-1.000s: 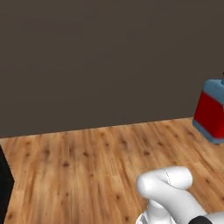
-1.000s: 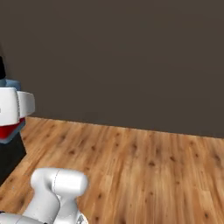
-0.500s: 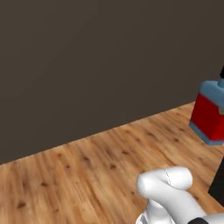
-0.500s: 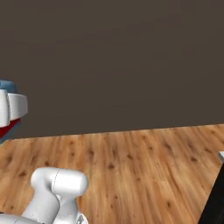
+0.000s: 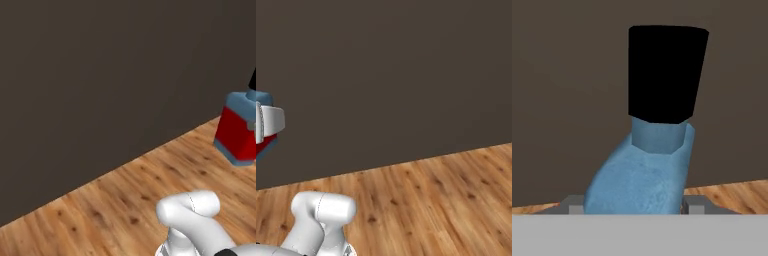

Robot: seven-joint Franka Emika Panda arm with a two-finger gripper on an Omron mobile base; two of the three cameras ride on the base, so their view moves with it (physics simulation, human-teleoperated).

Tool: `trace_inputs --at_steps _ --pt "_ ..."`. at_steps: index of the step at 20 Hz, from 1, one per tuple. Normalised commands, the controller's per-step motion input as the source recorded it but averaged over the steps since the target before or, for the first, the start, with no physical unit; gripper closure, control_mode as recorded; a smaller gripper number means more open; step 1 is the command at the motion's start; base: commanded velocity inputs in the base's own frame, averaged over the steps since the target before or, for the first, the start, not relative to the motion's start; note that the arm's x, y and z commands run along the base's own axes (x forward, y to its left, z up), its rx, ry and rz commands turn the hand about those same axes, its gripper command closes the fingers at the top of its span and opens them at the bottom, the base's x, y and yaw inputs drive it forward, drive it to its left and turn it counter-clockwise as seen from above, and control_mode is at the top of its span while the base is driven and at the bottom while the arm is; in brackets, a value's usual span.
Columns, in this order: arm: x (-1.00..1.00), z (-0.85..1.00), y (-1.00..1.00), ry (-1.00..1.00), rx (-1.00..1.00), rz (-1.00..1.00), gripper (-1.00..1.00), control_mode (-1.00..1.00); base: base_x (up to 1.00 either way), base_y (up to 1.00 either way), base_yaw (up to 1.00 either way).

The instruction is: There is a bowl on the dining counter. Grab a lemon wedge from the fridge and place it in the bowl. Then get the liquor bottle and glass cup from the cabinet and place them next to the bowl.

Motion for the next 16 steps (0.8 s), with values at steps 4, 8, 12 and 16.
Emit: trace_inputs --at_steps 4,8,12,16 --pt "0.00 0.00 0.00 0.00 0.00 0.00 1.00 1.00 0.92 0.23 -0.51" --pt "0.00 0.00 0.00 0.00 0.00 0.00 1.00 1.00 0.63 0.13 -0.66" --pt "0.00 0.00 0.00 0.00 0.00 0.00 1.00 1.00 0.54 0.08 -0.69" --pt "0.00 0.00 0.00 0.00 0.00 0.00 1.00 1.00 0.59 0.09 -0.67"
